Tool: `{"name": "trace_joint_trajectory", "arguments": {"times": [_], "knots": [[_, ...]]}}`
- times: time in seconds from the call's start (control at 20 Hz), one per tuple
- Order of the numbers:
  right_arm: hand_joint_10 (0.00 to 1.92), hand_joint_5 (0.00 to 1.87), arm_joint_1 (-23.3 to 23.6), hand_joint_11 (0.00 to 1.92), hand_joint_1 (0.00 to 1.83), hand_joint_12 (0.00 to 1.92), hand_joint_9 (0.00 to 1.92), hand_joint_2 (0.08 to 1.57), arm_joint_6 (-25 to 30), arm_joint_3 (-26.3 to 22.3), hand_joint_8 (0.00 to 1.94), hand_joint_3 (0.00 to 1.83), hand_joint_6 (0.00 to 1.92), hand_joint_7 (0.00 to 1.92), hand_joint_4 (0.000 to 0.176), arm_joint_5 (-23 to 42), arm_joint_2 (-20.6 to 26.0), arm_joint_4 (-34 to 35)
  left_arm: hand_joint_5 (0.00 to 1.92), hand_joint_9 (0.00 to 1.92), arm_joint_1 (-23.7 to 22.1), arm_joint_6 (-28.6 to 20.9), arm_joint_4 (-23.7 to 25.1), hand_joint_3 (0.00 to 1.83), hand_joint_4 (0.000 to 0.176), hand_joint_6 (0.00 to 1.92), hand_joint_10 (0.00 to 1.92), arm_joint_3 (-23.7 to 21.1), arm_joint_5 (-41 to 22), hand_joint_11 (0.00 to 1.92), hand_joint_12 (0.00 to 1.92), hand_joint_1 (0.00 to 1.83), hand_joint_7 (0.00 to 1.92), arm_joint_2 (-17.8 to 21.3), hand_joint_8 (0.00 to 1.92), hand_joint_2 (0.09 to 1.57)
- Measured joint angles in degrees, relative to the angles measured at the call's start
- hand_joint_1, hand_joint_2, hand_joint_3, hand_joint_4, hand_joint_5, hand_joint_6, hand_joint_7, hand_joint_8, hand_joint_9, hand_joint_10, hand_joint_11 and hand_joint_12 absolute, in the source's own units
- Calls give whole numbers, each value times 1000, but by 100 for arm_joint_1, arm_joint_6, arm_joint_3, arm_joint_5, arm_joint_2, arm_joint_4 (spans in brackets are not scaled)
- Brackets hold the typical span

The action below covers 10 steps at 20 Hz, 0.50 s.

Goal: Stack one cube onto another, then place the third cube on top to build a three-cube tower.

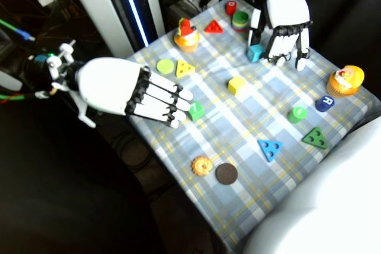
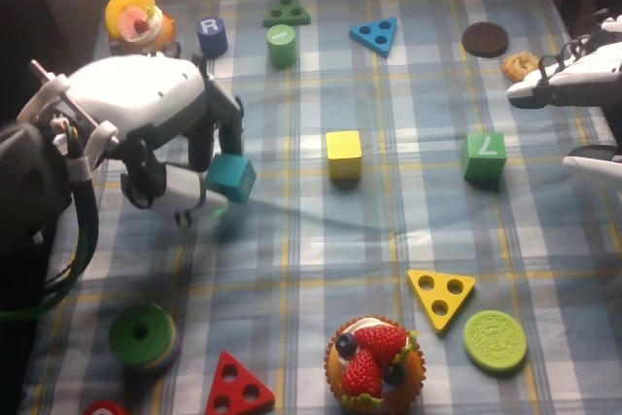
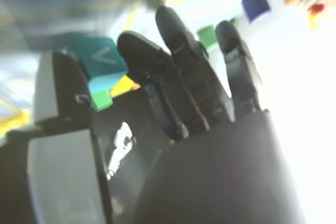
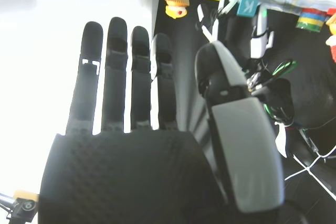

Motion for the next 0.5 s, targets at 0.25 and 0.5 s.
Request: {"name": "trace_joint_trajectory", "arguments": {"times": [0.25, 0.5], "knots": [[2, 544, 0, 150, 735, 986, 585, 1330, 2, 2, 2, 0, 2, 608, 0, -2, -22, 4, 902, 921, -236, -140, 219, 0, 14, 1044, 6, 9, -96, 271, 168, 1206, 1034, -20, 960, 1124], [6, 543, 0, 167, 679, 969, 593, 1339, 9, 46, 4, 2, 2, 605, 0, 11, -68, 7, 954, 918, -518, -138, 251, 0, 32, 974, 0, 214, -15, 289, 141, 1213, 1058, -337, 907, 1105]]}}
